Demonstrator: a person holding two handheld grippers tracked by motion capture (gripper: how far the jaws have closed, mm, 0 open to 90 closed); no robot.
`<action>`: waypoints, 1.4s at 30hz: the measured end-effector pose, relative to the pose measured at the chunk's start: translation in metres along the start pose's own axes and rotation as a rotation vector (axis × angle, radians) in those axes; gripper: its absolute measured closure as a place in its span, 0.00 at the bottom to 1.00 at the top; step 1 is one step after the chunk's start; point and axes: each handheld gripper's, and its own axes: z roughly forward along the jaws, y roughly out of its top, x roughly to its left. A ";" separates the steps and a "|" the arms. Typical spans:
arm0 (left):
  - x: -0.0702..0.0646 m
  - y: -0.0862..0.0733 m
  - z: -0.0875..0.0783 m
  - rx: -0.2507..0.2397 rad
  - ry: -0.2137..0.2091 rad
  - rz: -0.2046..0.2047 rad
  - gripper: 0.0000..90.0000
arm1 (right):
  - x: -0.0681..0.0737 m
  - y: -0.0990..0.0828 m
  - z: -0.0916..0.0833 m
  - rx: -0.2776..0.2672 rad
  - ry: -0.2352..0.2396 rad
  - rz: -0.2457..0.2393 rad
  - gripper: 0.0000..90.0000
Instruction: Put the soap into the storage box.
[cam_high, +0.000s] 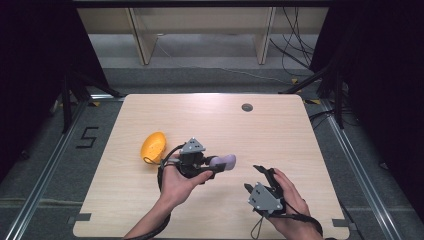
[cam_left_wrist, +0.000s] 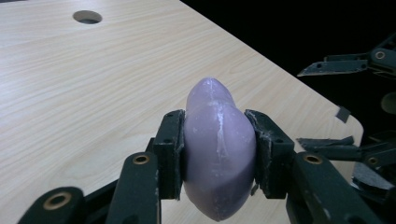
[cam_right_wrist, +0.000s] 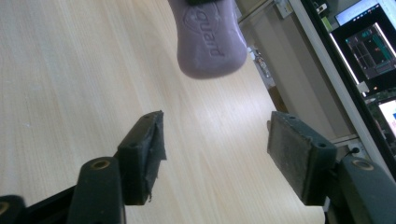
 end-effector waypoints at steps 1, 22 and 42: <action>0.001 -0.001 -0.001 -0.006 0.016 0.003 0.65 | 0.000 0.000 0.000 0.000 0.000 0.000 0.43; 0.023 -0.010 -0.012 -0.015 0.163 0.002 0.65 | -0.007 -0.012 -0.002 0.035 -0.017 0.062 0.45; 0.027 -0.019 -0.018 -0.098 0.303 -0.026 0.65 | -0.012 -0.017 -0.002 0.051 -0.020 0.069 0.45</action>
